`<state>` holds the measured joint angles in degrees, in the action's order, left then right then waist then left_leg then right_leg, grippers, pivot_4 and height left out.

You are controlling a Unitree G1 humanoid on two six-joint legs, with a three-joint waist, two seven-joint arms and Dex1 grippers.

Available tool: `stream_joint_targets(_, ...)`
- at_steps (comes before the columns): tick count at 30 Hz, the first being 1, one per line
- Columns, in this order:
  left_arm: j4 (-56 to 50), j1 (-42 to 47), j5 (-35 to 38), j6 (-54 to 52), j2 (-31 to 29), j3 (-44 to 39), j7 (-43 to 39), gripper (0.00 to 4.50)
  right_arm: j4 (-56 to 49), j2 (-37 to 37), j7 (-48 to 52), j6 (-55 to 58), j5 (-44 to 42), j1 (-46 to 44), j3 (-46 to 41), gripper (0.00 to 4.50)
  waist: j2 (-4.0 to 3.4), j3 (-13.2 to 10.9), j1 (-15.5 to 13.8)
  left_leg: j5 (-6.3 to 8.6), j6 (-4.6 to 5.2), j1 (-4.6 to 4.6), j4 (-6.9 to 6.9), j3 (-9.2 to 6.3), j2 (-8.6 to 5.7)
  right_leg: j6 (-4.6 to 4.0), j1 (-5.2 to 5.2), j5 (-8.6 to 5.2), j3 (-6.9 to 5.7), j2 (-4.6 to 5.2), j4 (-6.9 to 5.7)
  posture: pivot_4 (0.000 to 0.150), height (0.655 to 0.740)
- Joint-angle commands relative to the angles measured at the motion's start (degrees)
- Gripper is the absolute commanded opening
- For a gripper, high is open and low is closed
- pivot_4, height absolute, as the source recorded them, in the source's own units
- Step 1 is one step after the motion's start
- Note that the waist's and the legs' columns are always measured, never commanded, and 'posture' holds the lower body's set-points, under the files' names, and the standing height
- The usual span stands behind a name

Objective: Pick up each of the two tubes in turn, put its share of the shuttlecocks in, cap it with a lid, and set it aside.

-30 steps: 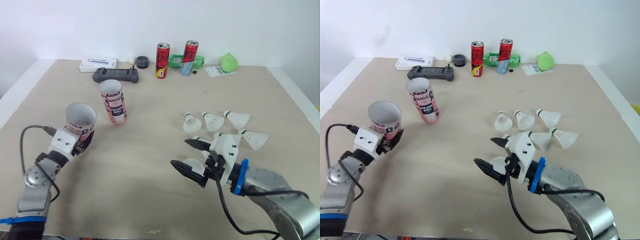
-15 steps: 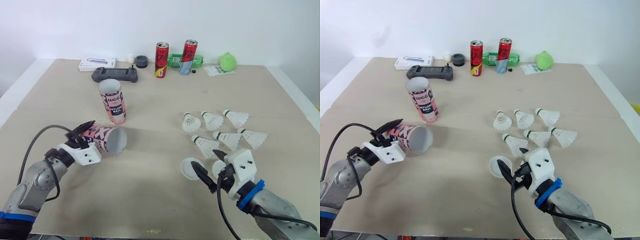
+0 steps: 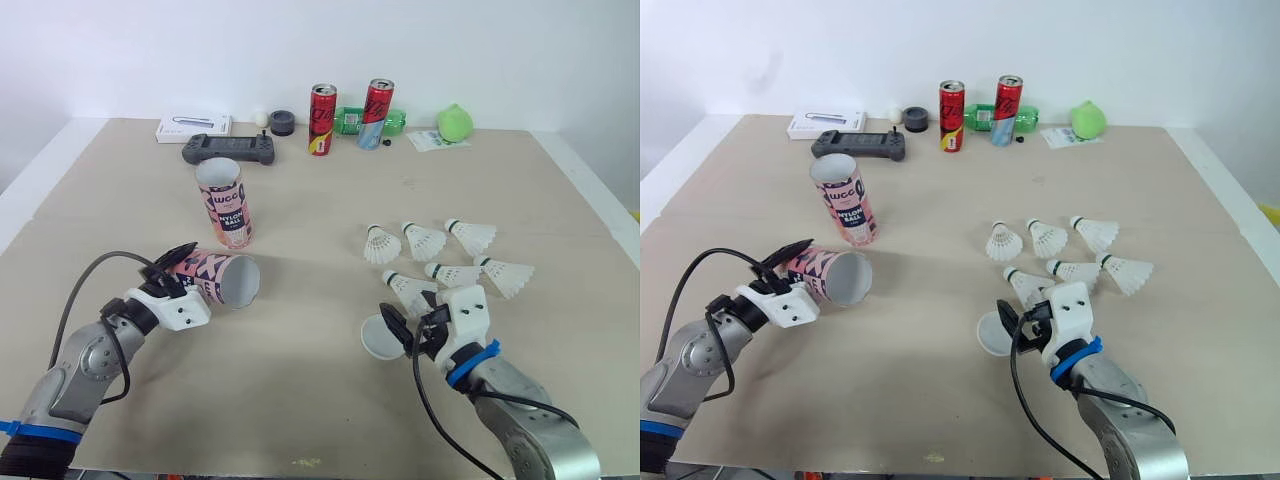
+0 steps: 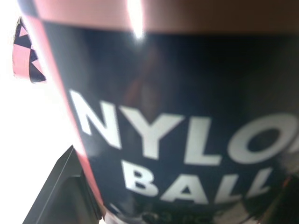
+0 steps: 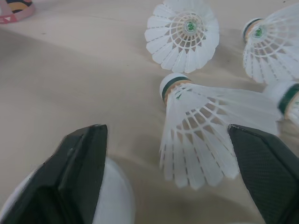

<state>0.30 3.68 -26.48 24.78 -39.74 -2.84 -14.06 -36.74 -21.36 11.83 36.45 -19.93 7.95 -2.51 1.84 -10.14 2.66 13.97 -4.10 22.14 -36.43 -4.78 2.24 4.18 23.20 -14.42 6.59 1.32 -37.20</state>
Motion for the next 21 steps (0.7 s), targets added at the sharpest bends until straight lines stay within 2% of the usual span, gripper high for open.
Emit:
stream_joint_targets(1, -2.32, -0.36, 0.3, -0.07, -0.2, -1.21, 1.24, 3.18, 1.08, 1.17, -0.09, -2.44, 0.94, -1.29, -0.54, 2.62, 0.0, 0.0, 0.0, 0.0, 0.0, 0.01, 0.0, 0.0, 0.0, 0.0, 0.0, 0.0, 0.0, 0.0, 0.0, 0.15, 0.74)
stream_joint_targets(6, -2.79, -0.93, 0.13, -0.37, 0.04, -1.03, 1.5, 3.18, 2.32, 2.2, 0.32, -3.23, 1.66, -2.0, -0.7, 0.07, -0.01, 0.0, 0.0, -0.01, 0.01, 0.0, 0.0, 0.0, 0.0, -0.04, 0.0, 0.03, 0.0, 0.0, -0.02, 0.15, 0.74)
stream_joint_targets(11, -2.67, -0.19, 0.33, -4.31, 1.03, 0.07, -0.31, 3.18, -3.69, -1.36, 8.99, -6.23, -2.85, -1.78, -1.46, 0.02, -0.04, -0.02, 0.01, -0.01, 0.0, 0.0, -0.01, 0.0, -0.01, -0.04, 0.0, 0.03, -0.01, 0.0, -0.03, 0.15, 0.74)
stream_joint_targets(14, -3.19, 1.21, 0.42, -8.93, 2.18, 1.99, -2.97, 3.18, -6.47, -5.74, 15.78, -6.17, -7.08, -6.87, -1.47, 0.02, -0.11, -0.06, 0.09, -0.01, 0.01, 0.0, -0.04, 0.0, -0.01, -0.02, 0.0, 0.05, 0.0, 0.0, -0.04, 0.15, 0.74)
stream_joint_targets(18, -4.09, 2.72, 0.04, -13.48, 3.57, 3.91, -5.38, 3.18, -4.02, -10.78, 22.27, -5.42, -5.78, -15.6, 5.16, 0.02, -0.12, -0.05, 0.06, -0.19, 0.19, -0.07, -0.12, -0.02, -0.04, 0.2, -0.08, 0.12, -0.02, -0.02, -0.07, 0.15, 0.74)
stream_joint_targets(21, -4.53, 3.38, 0.07, -15.85, 3.96, 4.82, -6.58, 3.18, 1.03, -10.54, 24.96, -8.14, -1.89, -21.98, 11.3, 0.02, -0.15, -0.06, 0.06, -0.32, 0.4, -0.08, -0.1, -0.03, -0.04, 0.3, -0.07, 0.15, -0.02, -0.04, -0.07, 0.15, 0.74)
